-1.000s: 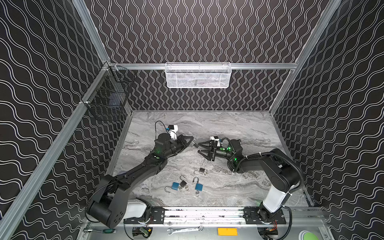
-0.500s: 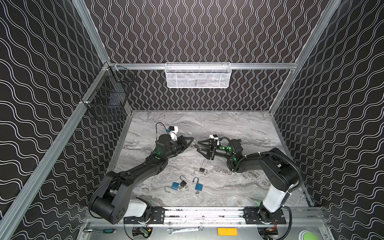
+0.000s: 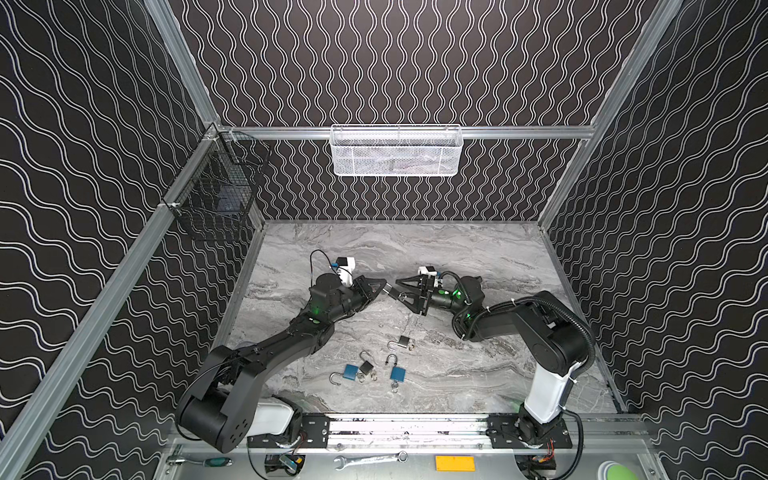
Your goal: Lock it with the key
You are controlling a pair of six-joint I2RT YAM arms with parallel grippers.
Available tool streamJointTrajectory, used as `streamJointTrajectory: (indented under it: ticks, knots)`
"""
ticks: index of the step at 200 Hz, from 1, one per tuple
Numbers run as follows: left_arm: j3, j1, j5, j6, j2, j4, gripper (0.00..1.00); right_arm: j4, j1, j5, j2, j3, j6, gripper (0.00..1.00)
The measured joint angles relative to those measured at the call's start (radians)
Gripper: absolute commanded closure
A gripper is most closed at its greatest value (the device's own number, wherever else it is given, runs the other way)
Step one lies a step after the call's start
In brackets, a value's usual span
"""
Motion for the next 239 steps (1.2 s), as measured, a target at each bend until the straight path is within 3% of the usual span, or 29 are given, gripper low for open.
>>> streamJointTrajectory:
  ticks: [239]
  knots:
    - [0.019,0.0,0.016,-0.008,0.023,0.039,1.0,0.008,0.0,0.0,-0.014,-0.021,-0.052,0.79]
